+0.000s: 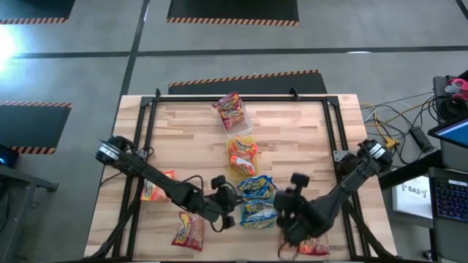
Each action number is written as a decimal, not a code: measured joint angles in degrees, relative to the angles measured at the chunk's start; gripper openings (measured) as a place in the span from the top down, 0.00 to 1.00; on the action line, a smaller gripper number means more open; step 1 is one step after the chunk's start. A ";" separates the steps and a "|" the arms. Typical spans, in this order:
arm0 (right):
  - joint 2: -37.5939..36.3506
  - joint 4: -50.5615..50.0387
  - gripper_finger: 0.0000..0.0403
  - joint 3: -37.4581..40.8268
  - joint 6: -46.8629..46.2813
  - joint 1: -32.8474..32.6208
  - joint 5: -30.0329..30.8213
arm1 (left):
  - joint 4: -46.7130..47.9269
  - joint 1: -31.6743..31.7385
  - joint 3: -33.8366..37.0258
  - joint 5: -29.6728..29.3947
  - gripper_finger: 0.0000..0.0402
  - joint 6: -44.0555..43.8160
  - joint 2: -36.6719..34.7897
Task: Sort Maruchan noodles
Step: Adjust the green bin
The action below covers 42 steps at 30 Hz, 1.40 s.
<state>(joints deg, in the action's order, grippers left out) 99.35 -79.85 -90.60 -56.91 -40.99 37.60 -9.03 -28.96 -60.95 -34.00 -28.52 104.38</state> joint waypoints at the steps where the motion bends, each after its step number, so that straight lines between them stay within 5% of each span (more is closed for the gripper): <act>1: -0.02 -1.39 0.96 1.10 -1.42 0.38 0.08 | -0.01 0.17 0.00 0.01 0.91 -0.57 0.69; 8: -0.09 2.47 0.96 9.53 -1.23 1.72 -4.64 | -0.16 0.36 0.02 -0.02 0.91 -2.51 2.97; 17: -0.37 22.56 0.96 21.54 6.53 3.43 -11.83 | 3.19 0.36 0.00 0.02 0.91 -4.51 3.03; 27: -0.37 40.71 0.96 26.02 12.57 3.51 -12.07 | 3.51 0.47 0.00 1.49 0.91 -5.26 3.75; 42: -0.40 52.63 0.96 27.60 14.29 3.54 -12.74 | -0.42 -3.64 0.02 9.84 0.91 -10.20 4.87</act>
<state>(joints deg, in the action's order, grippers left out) 98.96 -27.22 -62.99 -42.62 -37.45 24.87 -9.45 -32.60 -60.93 -24.16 -38.72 109.25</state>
